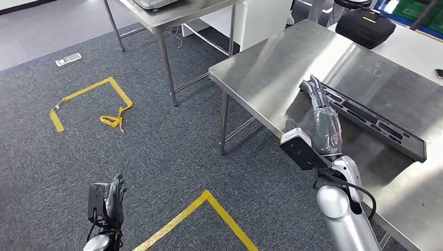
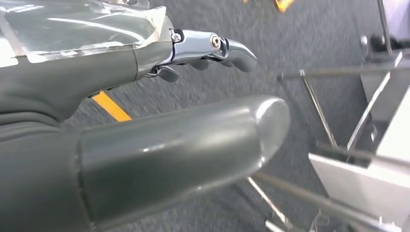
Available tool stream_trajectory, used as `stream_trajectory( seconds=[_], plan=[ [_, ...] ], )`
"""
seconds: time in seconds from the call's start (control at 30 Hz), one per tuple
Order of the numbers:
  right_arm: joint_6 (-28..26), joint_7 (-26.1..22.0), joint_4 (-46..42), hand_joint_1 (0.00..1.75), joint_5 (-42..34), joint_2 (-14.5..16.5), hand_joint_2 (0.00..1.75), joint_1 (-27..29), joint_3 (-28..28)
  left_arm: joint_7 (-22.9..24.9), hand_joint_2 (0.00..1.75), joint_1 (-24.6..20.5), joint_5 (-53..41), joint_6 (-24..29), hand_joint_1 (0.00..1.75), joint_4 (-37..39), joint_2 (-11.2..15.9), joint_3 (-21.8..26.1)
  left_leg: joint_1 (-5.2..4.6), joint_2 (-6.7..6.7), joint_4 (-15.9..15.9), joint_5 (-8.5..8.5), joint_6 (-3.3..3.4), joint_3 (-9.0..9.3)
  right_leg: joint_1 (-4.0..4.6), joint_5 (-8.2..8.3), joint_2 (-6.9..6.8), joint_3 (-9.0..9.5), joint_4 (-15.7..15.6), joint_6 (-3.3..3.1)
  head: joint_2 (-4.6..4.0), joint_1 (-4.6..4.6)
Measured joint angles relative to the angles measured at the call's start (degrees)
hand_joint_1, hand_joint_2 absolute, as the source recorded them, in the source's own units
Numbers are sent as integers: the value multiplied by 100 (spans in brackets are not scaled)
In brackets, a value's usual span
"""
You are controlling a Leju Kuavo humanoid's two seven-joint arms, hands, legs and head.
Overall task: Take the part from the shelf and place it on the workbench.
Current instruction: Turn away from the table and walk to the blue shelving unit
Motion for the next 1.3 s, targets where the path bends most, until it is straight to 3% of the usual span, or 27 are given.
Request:
stream_trajectory(
  seconds=[0.03, 0.1, 0.13, 0.17, 0.23, 0.3, 0.33, 0.4, 0.43, 0.47, 0.5, 0.57, 0.6, 0.63, 0.7, 0.73, 0.77, 0.8, 0.87, 0.93, 1.0, 1.07, 1.13, 1.17, 1.2, 1.3],
  plan=[
    [-5, 8, 16, 0, -9, -24, 0, 2, -15, 0, 0, -1, 3, -10, 0, -5, 3, 2, -10, -59, 0, 80, 35, -96, 1, -274, 178, -114, 343, -48, 0, 9],
    [-15, 22, 56, 0, -21, -66, 0, 3, -53, 0, 0, 2, 8, -36, 0, -10, 9, 5, -38, -204, 4, 248, 70, -309, 27, -704, 334, -295, 1115, -108, 0, 23],
    [-19, 28, 80, 0, -26, -80, 0, 3, -66, 0, 0, 4, 11, -47, 0, -10, 11, 5, -53, -278, 6, 335, 72, -418, 43, -766, 355, -285, 1332, -98, 0, 23],
    [-23, 34, 103, 0, -30, -90, 0, 1, -75, 0, 0, 6, 17, -54, 0, -10, 13, 5, -62, -350, 8, 421, 69, -523, 58, -726, 367, -181, 1353, -73, 0, 22],
    [-35, 49, 134, 0, -34, -104, 0, -13, -85, -1, 0, 6, 30, -56, 0, -11, 15, 5, -62, -489, 12, 593, 45, -712, 83, -533, 482, 338, 791, -45, 0, 22],
    [-54, 79, 138, 0, -24, -114, 0, -25, -103, -1, 0, 6, 37, -55, 0, -15, 10, 1, -56, -615, -5, 756, -10, -832, 102, -559, 709, 942, -39, -111, 0, 10],
    [-64, 96, 135, 0, -15, -120, 0, -21, -114, 1, 0, 6, 39, -52, 0, -17, 7, -2, -46, -673, -34, 837, -48, -852, 112, -608, 791, 1102, -307, -150, 0, 14],
    [-84, 119, 131, 0, -2, -135, 0, -6, -129, 4, 0, 9, 43, -44, 0, -21, 8, -4, -36, -807, -161, 1016, -143, -850, 154, -579, 756, 1117, -451, -196, 0, 20],
    [-92, 126, 131, 0, 3, -138, 0, -7, -130, 7, 0, 16, 44, -35, 0, -21, 9, -5, -38, -856, -201, 1068, -176, -869, 127, -498, 684, 1097, -498, -223, 0, 32],
    [-98, 134, 132, 0, 6, -138, 0, -6, -128, 9, 0, 24, 44, -26, 0, -21, 12, -8, -62, -806, -181, 997, -202, -902, 105, -395, 611, 1069, -549, -249, 0, 12],
    [-104, 139, 132, 0, 9, -135, 0, -3, -126, 10, 0, 27, 45, -14, 0, -21, 16, -11, -83, -691, -55, 787, -221, -955, 70, -287, 529, 1024, -607, -276, 0, -11],
    [-115, 148, 133, 0, 18, -138, 0, 17, -126, 11, 0, 18, 47, 1, 0, -22, 17, -16, -89, -346, 545, 86, -261, -1083, 60, -104, 378, 889, -670, -312, 0, -56],
    [-119, 152, 133, 0, 23, -142, 0, 27, -130, 11, 0, 13, 49, 4, 0, -22, 15, -19, -69, -244, 932, -172, -290, -1138, 68, -45, 296, 813, -671, -321, 0, -59],
    [-121, 156, 133, 0, 28, -146, 0, 39, -133, 11, 0, 11, 50, 7, 0, -22, 11, -26, -41, -178, 1289, -255, -322, -1166, 72, 9, 208, 737, -668, -312, 0, -61],
    [-122, 165, 133, 0, 40, -149, 0, 61, -137, 12, 0, 12, 56, 25, 0, -21, 7, -45, 32, -91, 1607, -5, -395, -1053, 54, 98, 32, 595, -658, -269, 0, -64],
    [-121, 169, 133, 0, 45, -149, 0, 68, -137, 13, 0, 15, 67, 38, 0, -21, 7, -54, 77, -15, 1471, 149, -440, -852, 41, 134, -53, 533, -638, -233, 0, -67],
    [-119, 173, 132, 0, 50, -149, 0, 72, -138, 13, 0, 15, 80, 50, 0, -22, 7, -59, 112, 113, 1161, 187, -480, -539, 33, 157, -122, 476, -609, -199, 0, -76],
    [-116, 174, 132, 0, 52, -153, 0, 62, -144, 11, 0, 14, 98, 60, 0, -28, 7, -62, 112, 224, 770, 114, -490, -220, 33, 172, -192, 429, -563, -163, 0, -82],
    [-110, 175, 133, 0, 57, -162, 0, 28, -163, 9, 0, 13, 127, 72, 0, -49, 10, -66, 71, 327, 167, -139, -418, 193, 41, 204, -328, 357, -484, -87, 0, -95],
    [-102, 175, 141, 0, 60, -168, 0, 5, -172, 11, 0, 36, 146, 89, 0, -69, 28, -67, 34, 196, -22, -222, -268, 202, 26, 240, -406, 294, -450, 5, 0, -87],
    [-94, 174, 150, 0, 60, -174, 0, 5, -174, 22, 0, 64, 154, 115, 0, -91, 39, -67, 30, 59, -68, -183, -134, 163, -17, 121, -155, 170, -251, 33, 0, -75],
    [-93, 173, 167, 0, 56, -199, 0, 13, -191, 40, 0, 61, 158, 136, 0, -106, 40, -66, 20, -76, -77, -122, -38, 117, -38, -194, 203, -128, 424, -20, 0, -52],
    [-93, 173, 205, 0, 50, -224, 0, 21, -204, 54, 0, 57, 160, 160, 0, -107, 39, -68, -15, -224, -77, -79, 23, 63, -17, -441, 327, -459, 1154, -50, 0, -28],
    [-92, 172, 227, 0, 48, -228, 0, 21, -204, 57, 0, 62, 161, 180, 0, -108, 38, -69, -33, -299, -76, -62, 40, 43, -2, -453, 347, -509, 1265, -42, 0, -21],
    [-92, 170, 246, 0, 46, -230, 0, 19, -203, 61, 0, 66, 162, 205, 0, -112, 37, -70, -48, -377, -74, -50, 49, 33, 12, -376, 367, -435, 1131, -23, 0, -20],
    [-91, 158, 287, 0, 43, -232, 0, -19, -201, 73, 0, 66, 163, 257, 0, -151, 37, -67, -61, -595, -68, -36, 38, 38, 38, 63, 635, 166, -2, 9, 0, -22]
  ],
)
